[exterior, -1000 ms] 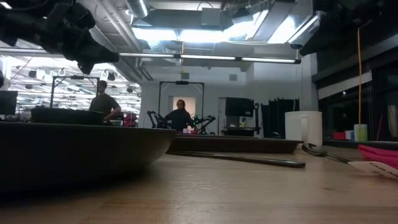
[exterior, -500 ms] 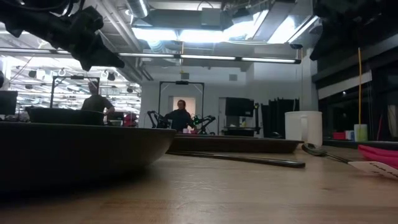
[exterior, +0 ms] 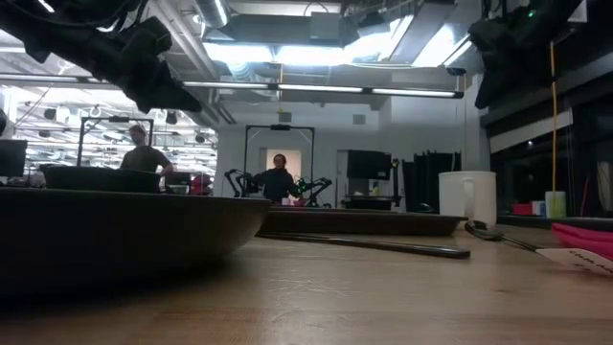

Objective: Set up tray
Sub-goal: Put the white mug on the brown serving tray

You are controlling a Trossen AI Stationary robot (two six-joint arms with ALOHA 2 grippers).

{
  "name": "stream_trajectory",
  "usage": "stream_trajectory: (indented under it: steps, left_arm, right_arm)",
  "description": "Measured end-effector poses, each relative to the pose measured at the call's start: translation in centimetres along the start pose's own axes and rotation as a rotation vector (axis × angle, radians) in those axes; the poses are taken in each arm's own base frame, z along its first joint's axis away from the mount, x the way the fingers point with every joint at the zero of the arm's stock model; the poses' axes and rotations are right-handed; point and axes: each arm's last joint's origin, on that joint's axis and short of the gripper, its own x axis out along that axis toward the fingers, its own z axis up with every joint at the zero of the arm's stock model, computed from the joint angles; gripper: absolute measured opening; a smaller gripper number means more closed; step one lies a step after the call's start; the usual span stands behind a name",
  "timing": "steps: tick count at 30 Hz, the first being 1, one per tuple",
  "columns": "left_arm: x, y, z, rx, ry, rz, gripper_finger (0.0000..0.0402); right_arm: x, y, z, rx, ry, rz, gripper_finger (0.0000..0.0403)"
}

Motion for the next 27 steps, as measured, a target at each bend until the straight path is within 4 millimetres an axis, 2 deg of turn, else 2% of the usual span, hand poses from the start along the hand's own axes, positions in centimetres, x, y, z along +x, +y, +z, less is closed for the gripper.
stream_trajectory:
  steps: [9,16,27]
  left_arm:
    - [-0.1,-0.1,1.3,0.072,-0.131,-0.021,0.0002]
    - [-0.1,-0.2,1.5,0.087,-0.15,-0.021,0.0002]
    - [-0.1,0.0,1.5,0.089,-0.151,0.049,0.0002]
  right_arm:
    - [1.3,-1.7,1.2,0.087,0.047,-0.054,0.0024]
    - [1.9,-2.9,1.7,0.143,0.071,-0.069,0.003]
    - [4.6,-4.0,2.7,0.135,0.168,-0.128,0.0125]
